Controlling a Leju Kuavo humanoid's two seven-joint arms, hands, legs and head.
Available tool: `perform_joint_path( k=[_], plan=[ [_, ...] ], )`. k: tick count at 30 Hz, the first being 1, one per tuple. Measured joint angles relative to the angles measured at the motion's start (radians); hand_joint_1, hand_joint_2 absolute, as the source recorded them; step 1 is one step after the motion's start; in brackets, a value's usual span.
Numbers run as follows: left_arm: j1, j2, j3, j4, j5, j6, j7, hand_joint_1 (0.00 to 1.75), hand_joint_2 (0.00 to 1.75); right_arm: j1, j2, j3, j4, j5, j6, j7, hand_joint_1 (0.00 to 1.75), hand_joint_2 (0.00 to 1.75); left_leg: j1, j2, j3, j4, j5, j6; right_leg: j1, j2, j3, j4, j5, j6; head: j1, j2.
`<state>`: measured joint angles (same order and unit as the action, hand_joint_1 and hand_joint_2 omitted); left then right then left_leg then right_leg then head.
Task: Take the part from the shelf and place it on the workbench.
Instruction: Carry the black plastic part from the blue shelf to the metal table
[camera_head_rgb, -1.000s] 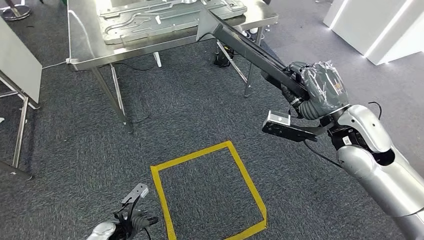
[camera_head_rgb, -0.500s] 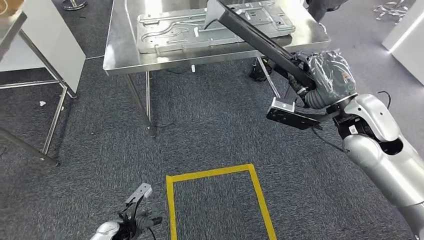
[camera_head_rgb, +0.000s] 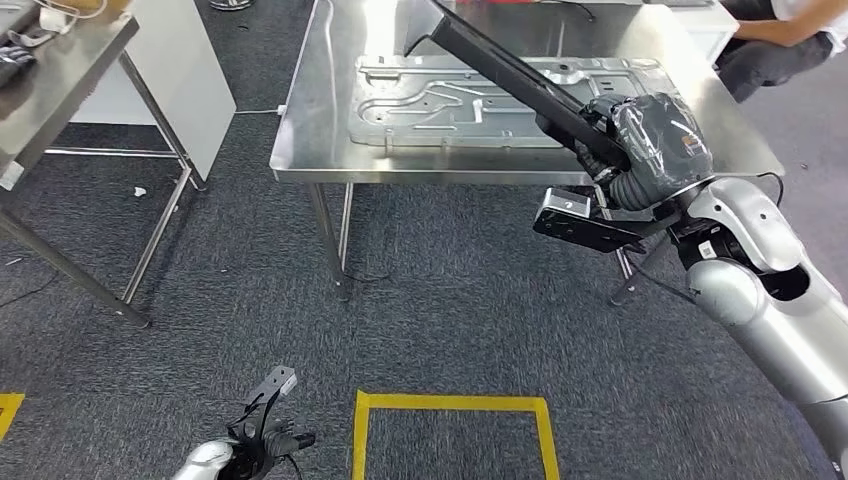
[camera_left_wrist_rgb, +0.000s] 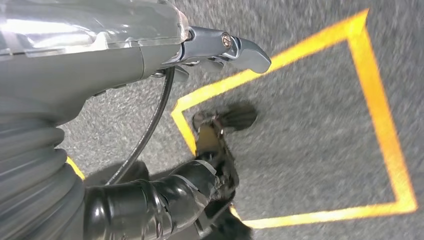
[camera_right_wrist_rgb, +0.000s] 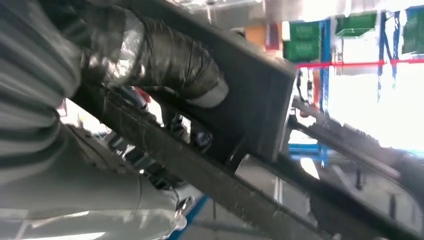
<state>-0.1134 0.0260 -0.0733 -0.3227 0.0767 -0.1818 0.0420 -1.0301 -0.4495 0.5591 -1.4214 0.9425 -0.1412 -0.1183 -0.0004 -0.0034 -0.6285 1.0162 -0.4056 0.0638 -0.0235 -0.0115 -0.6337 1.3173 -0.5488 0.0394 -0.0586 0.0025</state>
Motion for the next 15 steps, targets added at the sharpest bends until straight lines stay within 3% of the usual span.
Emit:
perform_joint_path(
  k=[2,3,4,5,7,8,9,11,13,14,15],
  plan=[
    [0.002,0.000,0.006,0.000,-0.005,-0.001,0.001,0.00,1.75,-0.001,-0.003,0.000,0.008,0.006,0.013,0.007,1.75,1.75,-0.002,-0.025,0.050,-0.009,-0.034,0.002,0.004,0.006,-0.072,0.004,-0.103,-0.003,0.001,0.000],
    [0.004,0.000,0.008,0.000,-0.006,-0.001,0.002,0.00,1.75,-0.001,-0.005,0.001,0.014,0.008,0.016,0.010,1.75,1.75,-0.004,-0.037,0.076,-0.013,-0.052,0.002,0.007,0.006,-0.096,-0.025,-0.132,-0.007,0.001,0.000],
    [0.006,0.000,0.009,0.000,-0.007,-0.001,0.003,0.00,1.75,-0.002,-0.006,0.001,0.020,0.010,0.018,0.011,1.75,1.75,-0.006,-0.047,0.104,-0.016,-0.071,0.002,0.012,0.007,-0.114,-0.072,-0.119,-0.014,0.001,0.000],
    [0.009,-0.001,0.010,0.001,-0.008,-0.001,0.004,0.00,1.75,-0.002,-0.007,0.002,0.028,0.011,0.019,0.011,1.75,1.75,-0.008,-0.054,0.128,-0.020,-0.092,0.001,0.019,0.009,-0.124,-0.139,-0.045,-0.025,0.001,0.000],
    [0.015,-0.005,0.011,0.003,-0.011,-0.003,0.005,0.00,1.75,-0.002,-0.008,0.010,0.044,0.014,0.022,0.010,1.75,1.75,-0.013,-0.066,0.174,-0.019,-0.137,-0.006,0.036,0.020,-0.134,-0.263,0.164,-0.048,0.001,0.000],
    [0.017,-0.006,0.012,0.004,-0.012,-0.003,0.005,0.00,1.75,-0.003,-0.009,0.016,0.050,0.017,0.026,0.009,1.75,1.75,-0.015,-0.070,0.195,-0.022,-0.157,-0.009,0.042,0.027,-0.129,-0.292,0.234,-0.057,0.001,0.000],
    [0.017,-0.006,0.013,0.005,-0.014,-0.003,0.005,0.00,1.75,-0.007,-0.011,0.020,0.054,0.022,0.031,0.009,1.75,1.75,-0.018,-0.073,0.213,-0.016,-0.166,-0.014,0.045,0.032,-0.121,-0.300,0.253,-0.062,0.002,0.000],
    [0.012,0.002,0.016,0.005,-0.015,-0.003,0.002,0.00,1.75,-0.031,-0.012,0.030,0.057,0.032,0.053,0.012,1.75,1.75,-0.022,-0.066,0.204,0.040,-0.140,-0.023,0.039,0.032,-0.088,-0.296,0.227,-0.073,0.004,0.000],
    [0.006,0.010,0.024,0.005,-0.016,-0.004,-0.002,0.00,1.75,-0.067,-0.008,0.046,0.060,0.042,0.094,0.020,1.75,1.75,-0.023,-0.041,0.133,0.165,-0.095,-0.038,0.030,0.029,-0.046,-0.308,0.199,-0.082,0.001,0.000],
    [0.005,0.014,0.028,0.006,-0.017,-0.006,-0.004,0.00,1.75,-0.084,-0.006,0.058,0.063,0.045,0.122,0.025,1.75,1.75,-0.019,-0.027,0.089,0.222,-0.101,-0.046,0.027,0.029,-0.024,-0.314,0.183,-0.084,-0.001,0.000],
    [0.005,0.018,0.033,0.007,-0.019,-0.010,-0.006,0.00,1.75,-0.098,-0.003,0.071,0.068,0.047,0.150,0.031,1.75,1.75,-0.014,-0.018,0.050,0.257,-0.133,-0.054,0.024,0.029,-0.002,-0.318,0.166,-0.084,-0.003,0.000]
  ],
)
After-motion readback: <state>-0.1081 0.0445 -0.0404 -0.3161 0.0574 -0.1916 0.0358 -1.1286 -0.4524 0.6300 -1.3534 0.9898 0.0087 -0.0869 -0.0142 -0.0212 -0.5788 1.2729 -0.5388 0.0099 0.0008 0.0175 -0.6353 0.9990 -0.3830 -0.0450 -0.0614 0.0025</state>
